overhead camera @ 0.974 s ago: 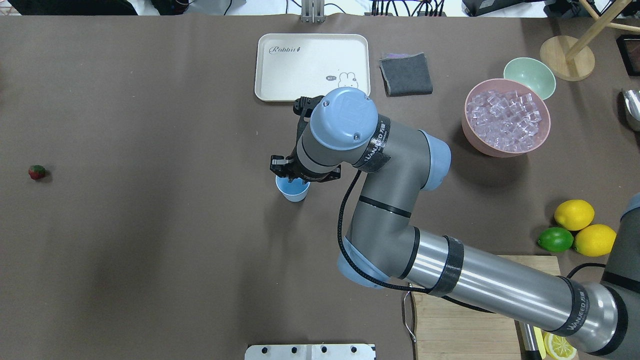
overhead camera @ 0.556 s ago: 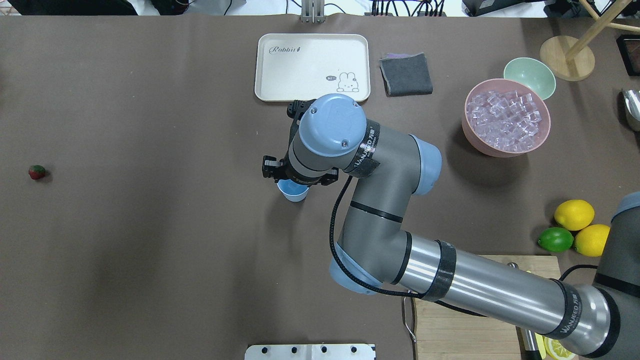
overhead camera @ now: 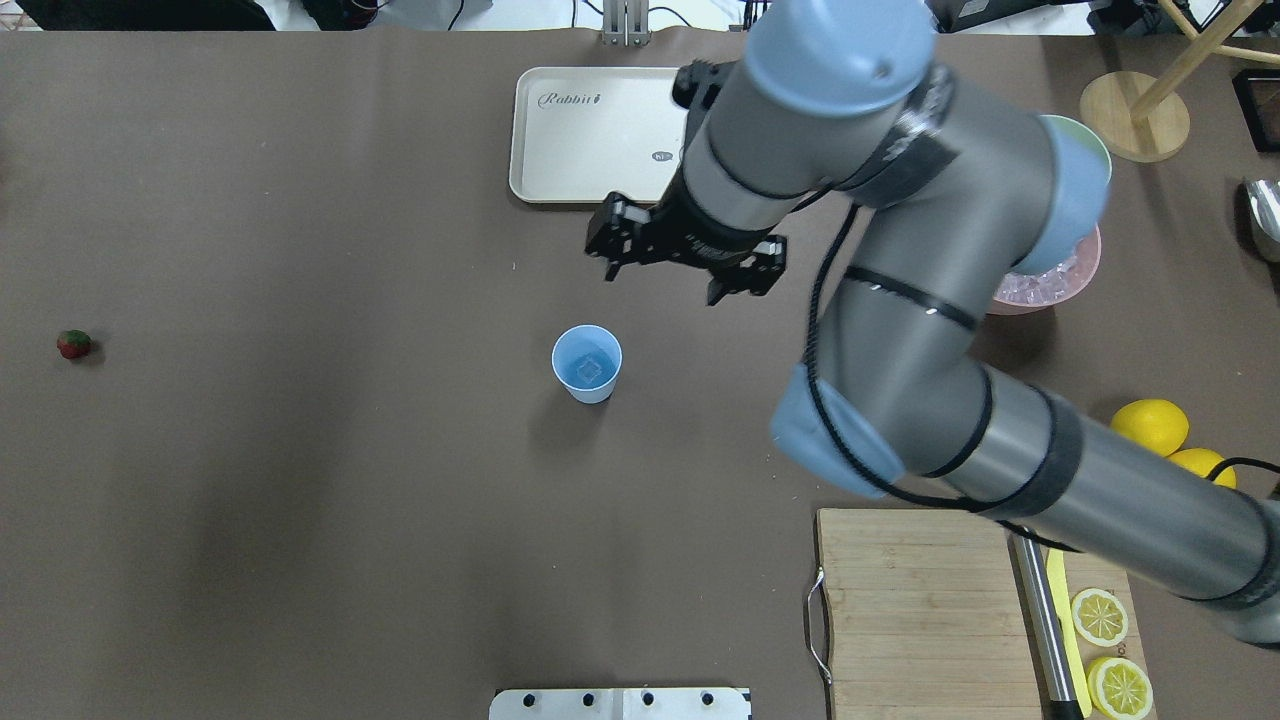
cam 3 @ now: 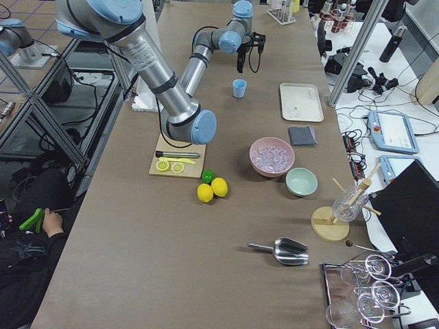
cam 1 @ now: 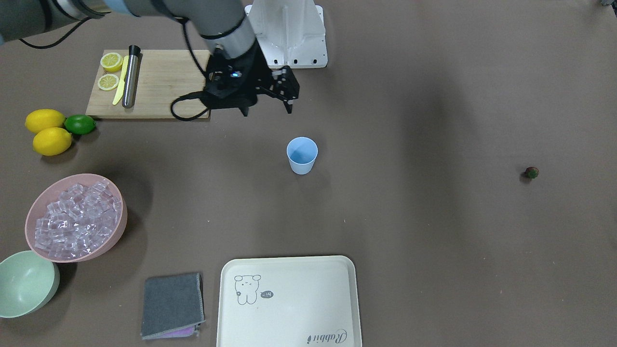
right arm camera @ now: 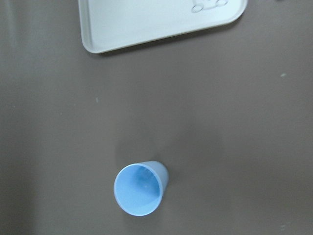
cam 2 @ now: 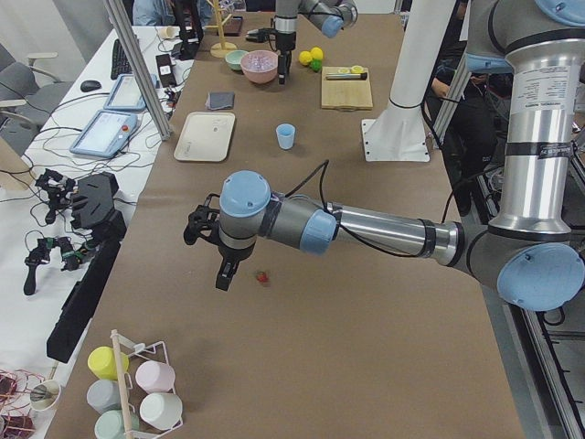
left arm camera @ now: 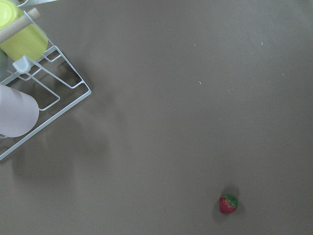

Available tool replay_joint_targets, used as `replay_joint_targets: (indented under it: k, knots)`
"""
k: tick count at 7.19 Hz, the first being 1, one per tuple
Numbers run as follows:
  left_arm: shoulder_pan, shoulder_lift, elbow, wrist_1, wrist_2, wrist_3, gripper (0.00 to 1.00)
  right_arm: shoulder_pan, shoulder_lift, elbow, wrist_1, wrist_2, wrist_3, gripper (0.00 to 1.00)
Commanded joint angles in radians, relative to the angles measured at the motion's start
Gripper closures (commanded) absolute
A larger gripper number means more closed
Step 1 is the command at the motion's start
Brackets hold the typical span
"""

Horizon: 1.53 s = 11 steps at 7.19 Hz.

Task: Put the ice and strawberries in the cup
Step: 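Open the right gripper to drop the cube, then return toward the bowl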

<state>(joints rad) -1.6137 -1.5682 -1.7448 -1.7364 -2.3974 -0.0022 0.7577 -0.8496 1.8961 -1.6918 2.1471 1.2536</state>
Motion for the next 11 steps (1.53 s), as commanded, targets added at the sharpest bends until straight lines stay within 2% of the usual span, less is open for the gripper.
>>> replay_joint_targets:
  k: [1, 2, 3, 4, 5, 6, 8, 11]
  knots:
    - [0.002, -0.006, -0.002, 0.000, 0.000, 0.001, 0.02, 0.286, -0.206, 0.042, -0.026, 0.170, -0.414, 0.01]
    - [0.017, -0.010, -0.002, 0.000, 0.000, 0.001, 0.02, 0.373, -0.260, -0.026, -0.026, 0.184, -0.609, 0.01]
    - [0.020, -0.010, -0.002, 0.000, 0.001, 0.001, 0.02, 0.387, -0.293, -0.095, -0.020, 0.172, -0.738, 0.01]
    - [0.020, -0.010, -0.002, 0.000, 0.000, 0.001, 0.02, 0.390, -0.292, -0.154, 0.001, 0.160, -0.775, 0.01]
    - [0.020, -0.010, -0.004, 0.000, 0.001, 0.001, 0.02, 0.384, -0.283, -0.240, 0.077, 0.119, -0.772, 0.01]
    - [0.021, -0.012, -0.002, 0.000, 0.000, 0.001, 0.02, 0.382, -0.275, -0.309, 0.133, 0.116, -0.761, 0.01]
    - [0.026, -0.018, -0.004, -0.002, 0.001, 0.001, 0.02, 0.382, -0.295, -0.340, 0.119, 0.119, -0.664, 0.01]
    - [0.038, -0.041, -0.002, 0.000, 0.001, 0.001, 0.02, 0.316, -0.351, -0.345, 0.119, 0.119, -0.463, 0.01]
